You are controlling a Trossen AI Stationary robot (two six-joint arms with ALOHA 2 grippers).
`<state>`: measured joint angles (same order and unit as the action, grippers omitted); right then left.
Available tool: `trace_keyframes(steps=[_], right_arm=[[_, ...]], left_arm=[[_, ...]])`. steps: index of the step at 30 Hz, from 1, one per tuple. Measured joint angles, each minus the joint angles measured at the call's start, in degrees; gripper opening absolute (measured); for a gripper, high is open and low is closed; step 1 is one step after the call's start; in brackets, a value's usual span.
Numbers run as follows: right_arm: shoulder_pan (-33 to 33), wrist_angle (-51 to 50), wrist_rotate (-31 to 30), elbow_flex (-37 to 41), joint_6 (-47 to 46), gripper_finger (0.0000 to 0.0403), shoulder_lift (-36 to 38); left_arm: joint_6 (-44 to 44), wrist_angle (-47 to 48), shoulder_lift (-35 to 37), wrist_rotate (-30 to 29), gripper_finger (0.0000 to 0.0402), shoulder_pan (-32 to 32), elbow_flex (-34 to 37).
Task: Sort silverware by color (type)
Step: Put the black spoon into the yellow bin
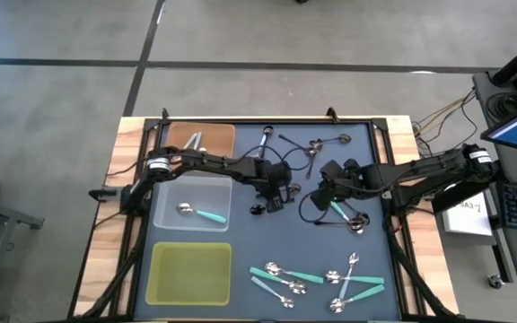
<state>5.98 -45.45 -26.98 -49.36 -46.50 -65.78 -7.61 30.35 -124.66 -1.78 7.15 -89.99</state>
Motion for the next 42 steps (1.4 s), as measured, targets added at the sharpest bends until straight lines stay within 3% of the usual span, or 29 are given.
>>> trace_keyframes(steps=[9,17,26,33,38,42], right_arm=[[0.0,0.04,0.02,0.0,0.0,0.0146,0.0],[0.0,0.4,0.01,0.0,0.0,0.0146,0.0],[0.0,1.11,0.0,0.0,0.0,0.0146,0.0],[0.0,1.27,0.02,0.0,0.0,0.0146,0.0],[0.0,1.27,0.0,0.0,0.0,0.0146,0.0],[0.0,1.27,0.01,0.0,0.0,0.0146,0.0]], left_arm=[[-1.41,4.47,10.73,0.75,0.0002,-1.35,0.02],[-12.1,14.16,20.98,-9.01,0.0001,-8.84,-0.11],[-21.84,32.62,29.42,-11.82,0.0,-22.24,-0.14],[-30.35,46.3,30.11,-11.66,0.0,-35.99,0.82],[-38.46,47.49,30.23,-8.16,0.0,-46.8,4.65],[-43.24,44.96,30.74,-6.22,0.0,-51.47,7.22]])
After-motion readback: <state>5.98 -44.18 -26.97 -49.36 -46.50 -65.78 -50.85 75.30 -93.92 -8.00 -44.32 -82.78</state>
